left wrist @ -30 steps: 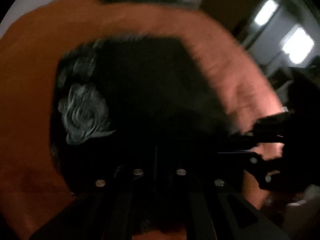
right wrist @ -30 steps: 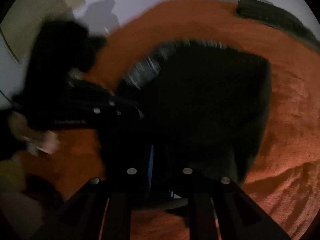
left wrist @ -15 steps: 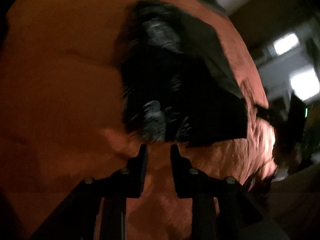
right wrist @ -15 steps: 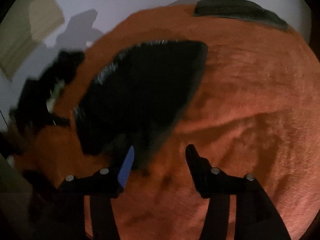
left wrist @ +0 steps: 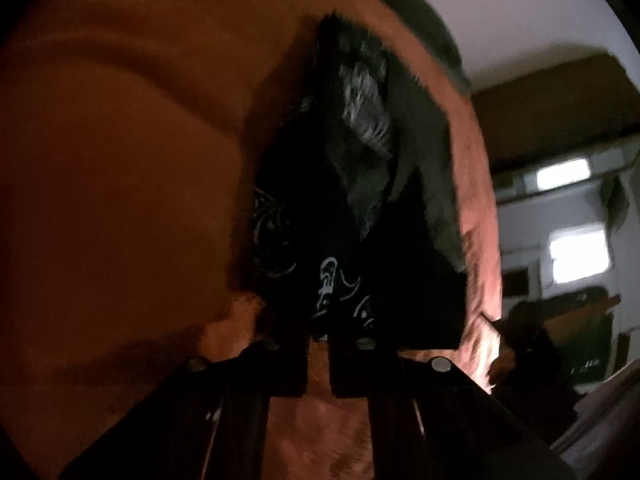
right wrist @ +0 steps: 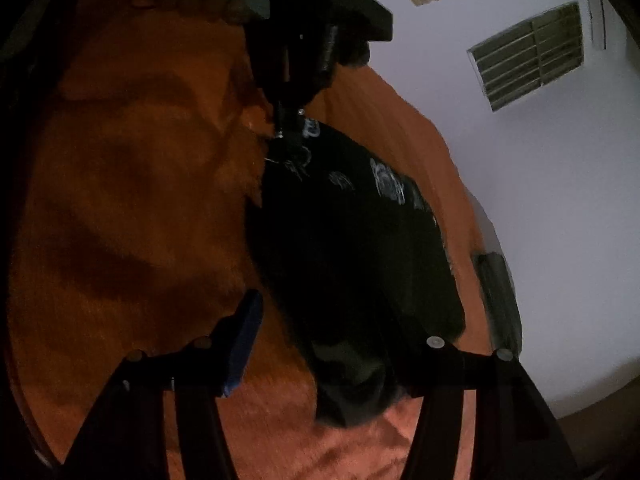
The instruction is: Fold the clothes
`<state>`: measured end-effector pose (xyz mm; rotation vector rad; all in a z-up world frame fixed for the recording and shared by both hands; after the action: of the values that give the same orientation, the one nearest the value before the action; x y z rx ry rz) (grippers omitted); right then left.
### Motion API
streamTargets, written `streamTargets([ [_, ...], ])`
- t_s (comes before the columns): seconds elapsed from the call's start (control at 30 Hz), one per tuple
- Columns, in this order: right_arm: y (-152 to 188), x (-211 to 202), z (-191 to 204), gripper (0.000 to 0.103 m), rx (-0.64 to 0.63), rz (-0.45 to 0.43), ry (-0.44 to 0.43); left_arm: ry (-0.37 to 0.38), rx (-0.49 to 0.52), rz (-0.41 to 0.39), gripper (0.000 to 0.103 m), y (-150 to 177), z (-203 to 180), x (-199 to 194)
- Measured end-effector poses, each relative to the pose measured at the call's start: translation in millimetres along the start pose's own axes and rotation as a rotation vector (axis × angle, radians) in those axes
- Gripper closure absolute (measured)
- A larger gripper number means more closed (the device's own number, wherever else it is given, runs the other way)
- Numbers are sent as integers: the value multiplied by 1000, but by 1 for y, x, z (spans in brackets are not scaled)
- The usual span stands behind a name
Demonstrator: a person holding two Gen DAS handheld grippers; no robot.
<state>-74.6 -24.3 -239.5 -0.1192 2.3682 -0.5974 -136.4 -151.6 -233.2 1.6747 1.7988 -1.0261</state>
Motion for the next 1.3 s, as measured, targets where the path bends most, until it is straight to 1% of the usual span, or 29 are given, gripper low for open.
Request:
streamTargets([
  [0.07, -3, 6, -6, 47, 70, 14, -18, -29, -3, 10, 96, 4, 5, -3],
  [0.13, -3, 14, -10, 47, 122, 39, -34, -57, -6, 20, 93, 7, 11, -5],
  [0.17, -2, 18, -11, 49, 131, 58, -40, -68, -14, 28, 92, 9, 13, -7],
  [0.2, -1, 21, -13, 54, 139, 66, -43, -79, -20, 31, 89, 12, 12, -11],
  [0.27, 2, 24, -18, 60, 155, 76, -50, -94, 17, -3, 87, 15, 2, -26],
  [0.3, 4, 25, -23, 61, 177, 81, -57, -82, 18, -9, 85, 16, -1, -29],
  [0.37, 8, 25, -30, 61, 221, 84, -69, -32, -13, 2, 78, 21, -2, -25],
  [0.4, 9, 25, -33, 61, 246, 83, -76, -6, -28, 8, 67, 23, -3, -23],
  [0.43, 13, 23, -37, 61, 276, 85, -70, 19, -43, 14, 61, 25, -4, -22],
  [0.53, 24, 20, -48, 61, 363, 98, -33, 96, -90, 31, 60, 32, -6, -17],
  [0.63, 22, 20, -56, 61, 411, 78, 23, 172, -136, 48, 60, 38, -9, -12],
  [0.83, 9, 18, -43, 61, 349, 45, 6, 325, -228, 83, 59, 49, -13, -4],
  [0.9, 9, 15, -42, 61, 341, 39, 11, 349, -260, 85, 59, 51, -9, -1],
  [1.0, 21, 13, -46, 61, 341, 59, 19, 375, -308, 85, 59, 53, 0, 3],
  [1.07, 33, 17, -49, 61, 342, 91, 20, 392, -340, 85, 61, 54, 6, 6],
  [1.1, 39, 18, -50, 61, 340, 106, 26, 393, -355, 70, 70, 53, 0, 14],
  [1.13, 42, 21, -53, 61, 340, 116, 33, 385, -362, 41, 98, 51, -4, 17],
  [1.2, 47, 28, -60, 61, 344, 135, 49, 361, -340, -13, 99, 43, -5, 10],
  [1.3, 56, 35, -65, 62, 350, 170, 54, 272, -243, -59, 99, 36, -10, 2],
])
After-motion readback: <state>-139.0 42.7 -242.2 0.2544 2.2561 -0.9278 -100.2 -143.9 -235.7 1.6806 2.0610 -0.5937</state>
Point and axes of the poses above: each gripper's, at about its wrist camera, not at the fingertips, and x roughly the way its jaws point, z to its left, y to its underside, the point moved 6 cm from there along x, roughly the way its jaws point, and after that the axes turned 4 degrees about x, right-handed, at the moved point
